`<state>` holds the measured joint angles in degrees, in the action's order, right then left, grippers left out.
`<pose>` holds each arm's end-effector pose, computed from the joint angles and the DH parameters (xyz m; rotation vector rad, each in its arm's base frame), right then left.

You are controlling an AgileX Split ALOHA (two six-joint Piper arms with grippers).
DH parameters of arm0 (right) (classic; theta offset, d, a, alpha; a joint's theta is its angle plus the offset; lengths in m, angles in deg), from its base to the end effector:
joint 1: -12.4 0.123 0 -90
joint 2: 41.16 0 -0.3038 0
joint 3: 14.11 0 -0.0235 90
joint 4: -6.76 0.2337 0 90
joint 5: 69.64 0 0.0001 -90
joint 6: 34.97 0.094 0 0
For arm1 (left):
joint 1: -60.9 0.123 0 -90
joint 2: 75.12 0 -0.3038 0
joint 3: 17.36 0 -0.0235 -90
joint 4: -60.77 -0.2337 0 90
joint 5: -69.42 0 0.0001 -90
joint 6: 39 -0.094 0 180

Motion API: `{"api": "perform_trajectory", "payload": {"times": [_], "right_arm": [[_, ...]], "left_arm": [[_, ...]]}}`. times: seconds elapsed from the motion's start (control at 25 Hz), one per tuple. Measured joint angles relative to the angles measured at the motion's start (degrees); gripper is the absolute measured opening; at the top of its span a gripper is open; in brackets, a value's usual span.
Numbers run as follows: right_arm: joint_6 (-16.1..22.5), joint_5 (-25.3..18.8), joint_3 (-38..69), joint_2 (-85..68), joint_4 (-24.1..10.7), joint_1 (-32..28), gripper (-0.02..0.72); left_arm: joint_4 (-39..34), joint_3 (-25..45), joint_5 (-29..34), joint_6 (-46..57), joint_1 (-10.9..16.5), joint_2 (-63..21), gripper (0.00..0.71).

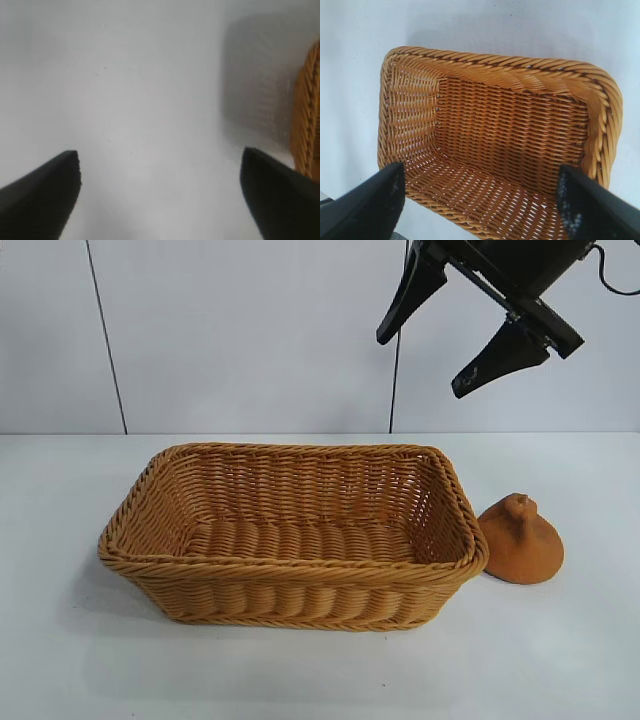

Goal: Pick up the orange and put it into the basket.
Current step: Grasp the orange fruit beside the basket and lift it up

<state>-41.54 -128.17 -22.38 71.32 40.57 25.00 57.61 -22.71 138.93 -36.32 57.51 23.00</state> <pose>0.3607 0.1264 0.2925 -0.1343 2.7659 0.7998 0.3057 -0.0132 0.3465 0.0335 2.8293 0.0539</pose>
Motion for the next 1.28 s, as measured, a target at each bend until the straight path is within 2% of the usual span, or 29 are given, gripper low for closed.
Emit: {"api": "perform_trajectory", "payload": {"times": [0.4, 0.72, 0.88, 1.08, 1.16, 1.28], "right_arm": [[0.0, 0.0, 0.0, 0.0, 0.0, 0.0, 0.568], [0.0, -0.23, 0.0, 0.0, 0.37, 0.0, 0.568], [0.0, -0.23, 0.0, 0.0, 0.44, 0.0, 0.568], [0.0, -0.39, -0.41, 0.0, -0.11, 0.0, 0.568], [0.0, -1.53, -1.82, 0.0, -1.86, 0.0, 0.568], [1.02, -3.52, -4.84, 0.0, -7.98, 0.0, 0.568]], "left_arm": [[0.0, 30.36, 0.05, 0.0, 0.0, -33.17, 0.617], [0.0, 50.86, -4.59, 0.0, 0.0, -58.38, 0.617], [1.26, 53.57, -8.13, 0.0, 0.0, -68.81, 0.615], [4.23, 54.21, -8.28, -1.29, 0.0, -76.81, 0.615], [4.29, 54.27, -8.4, -1.34, 0.0, -79.14, 0.615], [4.29, 54.27, -8.46, -1.34, 0.0, -83.52, 0.615]]}}
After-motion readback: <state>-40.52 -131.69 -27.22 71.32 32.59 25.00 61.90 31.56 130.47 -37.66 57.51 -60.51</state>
